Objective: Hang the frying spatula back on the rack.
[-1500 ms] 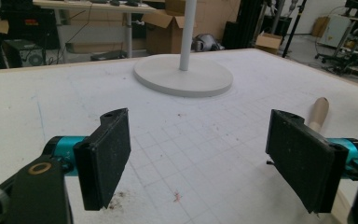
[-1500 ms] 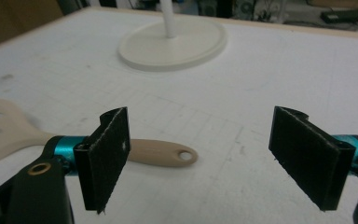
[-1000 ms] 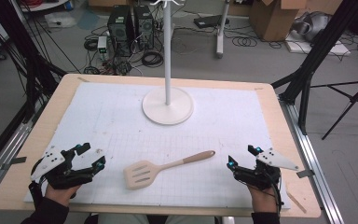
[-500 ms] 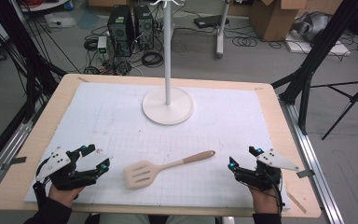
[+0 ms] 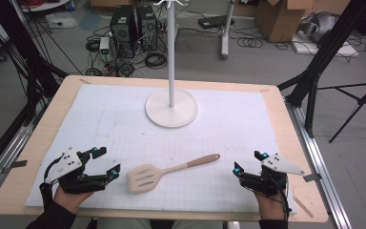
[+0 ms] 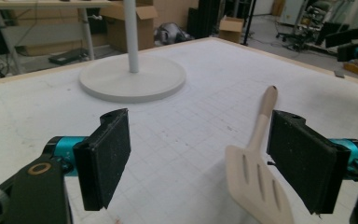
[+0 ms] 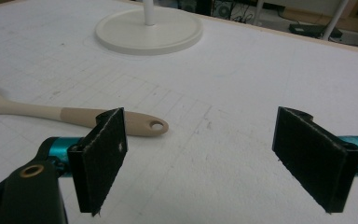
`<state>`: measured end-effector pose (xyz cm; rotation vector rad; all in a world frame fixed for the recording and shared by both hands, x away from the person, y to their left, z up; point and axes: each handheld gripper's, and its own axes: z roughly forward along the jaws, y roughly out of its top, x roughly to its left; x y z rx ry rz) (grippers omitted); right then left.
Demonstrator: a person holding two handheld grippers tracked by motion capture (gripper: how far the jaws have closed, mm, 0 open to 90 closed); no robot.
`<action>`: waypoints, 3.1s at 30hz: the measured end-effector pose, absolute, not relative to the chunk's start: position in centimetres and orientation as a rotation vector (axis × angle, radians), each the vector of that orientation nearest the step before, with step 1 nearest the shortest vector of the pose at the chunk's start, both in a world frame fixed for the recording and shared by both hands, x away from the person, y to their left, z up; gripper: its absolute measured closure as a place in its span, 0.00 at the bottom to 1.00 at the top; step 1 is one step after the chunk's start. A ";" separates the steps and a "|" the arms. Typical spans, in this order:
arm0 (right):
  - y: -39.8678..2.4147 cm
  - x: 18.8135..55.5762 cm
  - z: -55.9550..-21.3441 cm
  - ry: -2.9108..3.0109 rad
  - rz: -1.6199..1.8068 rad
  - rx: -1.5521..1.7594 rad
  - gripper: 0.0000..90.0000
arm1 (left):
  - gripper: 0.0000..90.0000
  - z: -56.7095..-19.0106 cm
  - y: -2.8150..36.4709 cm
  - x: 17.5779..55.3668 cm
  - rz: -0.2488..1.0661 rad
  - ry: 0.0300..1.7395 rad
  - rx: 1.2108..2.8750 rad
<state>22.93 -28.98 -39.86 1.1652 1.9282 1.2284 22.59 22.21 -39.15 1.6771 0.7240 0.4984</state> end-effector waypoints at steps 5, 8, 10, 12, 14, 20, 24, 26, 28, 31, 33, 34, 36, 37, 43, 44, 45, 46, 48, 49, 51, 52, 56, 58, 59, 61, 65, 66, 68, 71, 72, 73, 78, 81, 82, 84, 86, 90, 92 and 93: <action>-28.8 23.1 -40.0 1.947 1.222 1.163 0.18 | 0.28 -37.7 19.1 22.7 0.437 0.627 1.769; -28.8 23.1 -39.9 1.948 1.227 1.164 0.18 | 0.28 -37.4 18.0 23.2 0.428 0.612 1.795; -28.9 23.2 -40.0 1.948 1.232 1.167 0.18 | 0.29 -37.1 16.3 24.1 0.399 0.590 1.844; -28.9 23.2 -40.0 1.955 1.228 1.161 0.18 | 0.30 -37.1 15.2 24.6 0.387 0.573 1.896; -28.8 23.2 -40.0 1.958 1.232 1.167 0.18 | 0.30 -37.2 14.6 24.8 0.378 0.563 1.922; -28.8 23.3 -40.0 1.964 1.237 1.166 0.18 | 0.38 -37.8 11.9 25.9 0.334 0.527 2.030; -28.8 23.4 -40.0 1.967 1.241 1.169 0.18 | 0.44 -37.9 10.0 26.6 0.315 0.489 2.117; -28.8 23.4 -40.0 1.969 1.240 1.158 0.18 | 0.46 -38.0 9.2 27.0 0.306 0.483 2.157; -28.8 23.4 -40.0 1.970 1.239 1.160 0.18 | 0.47 -38.1 8.8 27.2 0.301 0.484 2.176; -28.7 23.4 -40.0 1.974 1.245 1.162 0.18 | 0.49 -38.4 7.8 27.6 0.294 0.479 2.220; -28.8 23.5 -40.0 1.974 1.245 1.162 0.18 | 0.49 -38.6 6.9 27.9 0.291 0.473 2.243; -28.8 23.5 -40.0 1.974 1.245 1.162 0.18 | 0.49 -38.6 6.9 27.9 0.291 0.473 2.243; -28.8 23.5 -40.1 1.979 1.243 1.162 0.18 | 0.49 -39.1 6.2 28.3 0.288 0.473 2.273; -28.8 23.5 -40.0 1.980 1.244 1.162 0.18 | 0.49 -39.4 6.0 28.5 0.282 0.479 2.285; -28.7 23.7 -40.1 1.981 1.250 1.161 0.18 | 0.51 -40.5 5.0 29.3 0.274 0.482 2.358; -28.7 23.7 -40.1 1.985 1.247 1.159 0.18 | 0.51 -40.7 4.9 29.4 0.273 0.484 2.370; -28.7 23.7 -40.1 1.985 1.247 1.159 0.18 | 0.51 -40.7 4.9 29.4 0.273 0.484 2.370; -28.7 23.7 -40.1 1.987 1.249 1.165 0.18 | 0.51 -40.9 4.8 29.6 0.270 0.489 2.378; -28.7 23.7 -40.1 1.988 1.247 1.160 0.18 | 0.53 -41.1 4.6 29.8 0.269 0.499 2.398; -28.6 23.8 -40.1 1.992 1.248 1.156 0.18 | 0.54 -41.2 4.6 29.9 0.269 0.504 2.402; -28.6 23.8 -40.1 1.994 1.247 1.159 0.18 | 0.55 -41.4 4.4 30.1 0.275 0.504 2.425; -28.6 23.8 -40.1 1.994 1.247 1.159 0.18 | 0.55 -41.4 4.4 30.1 0.275 0.504 2.425; -28.6 23.8 -40.1 1.994 1.249 1.161 0.18 | 0.57 -41.6 4.2 30.3 0.278 0.509 2.459; -28.6 23.9 -40.2 1.994 1.247 1.157 0.18 | 0.58 -41.7 3.9 30.4 0.281 0.510 2.480; -28.6 23.9 -40.2 1.999 1.248 1.159 0.18 | 0.59 -41.7 3.7 30.5 0.279 0.502 2.493; -28.5 23.9 -40.2 2.000 1.247 1.161 0.18 | 0.60 -41.8 3.4 30.7 0.271 0.505 2.502; -28.6 23.9 -40.2 1.999 1.247 1.160 0.18 | 0.63 -41.9 3.4 31.0 0.242 0.518 2.509; -28.6 23.9 -40.2 1.999 1.247 1.160 0.18 | 0.64 -41.9 3.4 31.0 0.242 0.518 2.509; -28.6 23.9 -40.2 2.001 1.247 1.163 0.18 | 0.69 -42.0 3.4 31.0 0.221 0.511 2.510; -28.5 24.0 -40.2 2.004 1.247 1.158 0.18 | 0.75 -41.9 3.4 31.2 0.174 0.496 2.517; -28.5 24.0 -40.2 2.004 1.247 1.158 0.18 | 0.75 -41.9 3.4 31.2 0.174 0.496 2.517; -28.5 24.0 -40.2 2.004 1.248 1.162 0.18 | 0.75 -41.9 3.5 31.3 0.157 0.496 2.517; -28.4 24.1 -40.3 2.010 1.246 1.155 0.18 | 0.80 -41.7 3.3 32.1 0.113 0.484 2.552; -28.4 24.1 -40.3 2.015 1.242 1.153 0.18 | 0.81 -41.6 2.9 32.3 0.108 0.478 2.579; -28.3 24.1 -40.3 2.016 1.242 1.156 0.18 | 0.82 -41.5 2.8 32.3 0.110 0.473 2.589; -28.2 24.1 -40.3 2.019 1.246 1.158 0.18 | 0.85 -41.5 2.7 32.3 0.116 0.470 2.596; -28.2 24.2 -40.3 2.021 1.243 1.149 0.19 | 0.86 -41.5 2.6 32.2 0.123 0.455 2.596; -28.1 24.2 -40.3 2.030 1.242 1.146 0.19 | 0.86 -41.6 2.8 32.2 0.136 0.424 2.594; -28.1 24.3 -40.4 2.030 1.241 1.142 0.19 | 0.86 -41.6 2.8 32.1 0.136 0.429 2.590; -28.1 24.3 -40.4 2.030 1.242 1.147 0.19 | 0.86 -41.6 2.9 32.1 0.139 0.426 2.582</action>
